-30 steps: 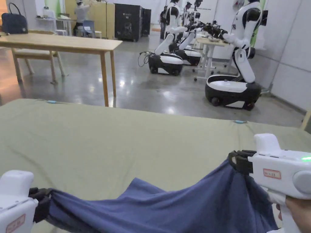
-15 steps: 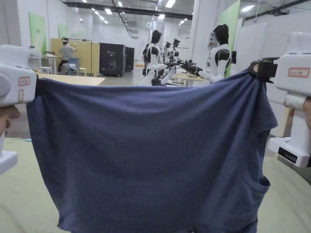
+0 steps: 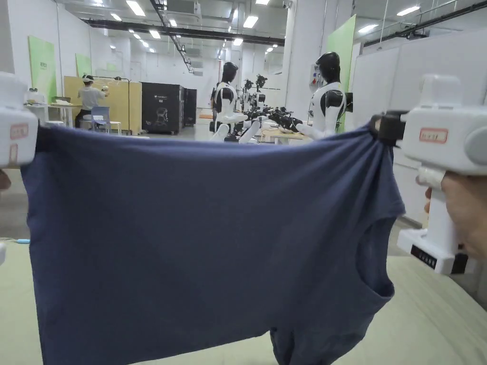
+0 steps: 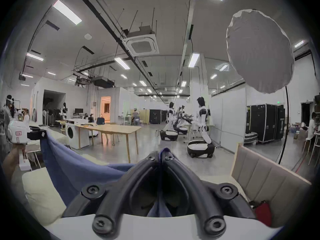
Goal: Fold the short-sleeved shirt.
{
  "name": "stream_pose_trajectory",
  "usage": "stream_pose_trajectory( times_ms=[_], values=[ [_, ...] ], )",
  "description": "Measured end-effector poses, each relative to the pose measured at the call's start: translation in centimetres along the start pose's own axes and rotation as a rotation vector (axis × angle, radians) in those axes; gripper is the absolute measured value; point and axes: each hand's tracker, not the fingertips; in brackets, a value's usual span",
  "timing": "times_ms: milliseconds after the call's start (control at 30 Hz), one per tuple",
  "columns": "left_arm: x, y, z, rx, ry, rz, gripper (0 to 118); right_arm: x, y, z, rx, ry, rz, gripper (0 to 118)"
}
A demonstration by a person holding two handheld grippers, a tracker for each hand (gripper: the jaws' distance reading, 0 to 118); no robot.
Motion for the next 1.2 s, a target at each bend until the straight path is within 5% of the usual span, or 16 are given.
stream_pose_trajectory(
  times_ms=[200,467,667,733,867,933,967,1000,1100,1200],
  values=[
    [1.1,-7.3,1.2,-0.047,-0.024,0.049,3,0.0,-6.0,2.8,-0.004,-0.018,0.016,4],
    [0.8,-14.9,12.6,-0.136,-0.124,0.034,3,-1.1,-11.9,15.6,-0.111,0.023,0.009,4],
    [0.9,-28.4,21.4,-0.362,-0.181,0.000,3,-2.8,-26.5,24.5,-0.403,0.063,-0.013,4],
    [1.0,-33.1,23.2,-0.477,-0.172,0.002,3,-3.7,-31.7,26.2,-0.576,0.072,0.034,4],
    [1.7,-40.5,25.1,-0.662,-0.205,0.003,3,-4.5,-39.4,27.8,-0.793,0.067,-0.019,4],
    [2.3,-41.1,26.0,-0.606,-0.173,-0.048,23,-4.9,-40.3,27.9,-0.777,0.069,-0.030,22],
    [1.7,-41.4,25.2,-0.576,-0.167,-0.048,56,-5.0,-40.0,27.8,-0.778,0.071,-0.045,56],
    [1.8,-40.8,25.7,-0.541,-0.160,-0.035,103,-5.3,-39.3,27.9,-0.772,0.064,-0.048,95],
    [2.7,-37.2,28.4,-0.407,-0.185,-0.031,116,-7.1,-35.8,29.6,-0.627,0.097,-0.053,118],
    [4.3,-34.6,31.8,-0.289,-0.207,-0.038,115,-9.7,-32.0,31.8,-0.480,0.141,-0.088,118]
  ],
)
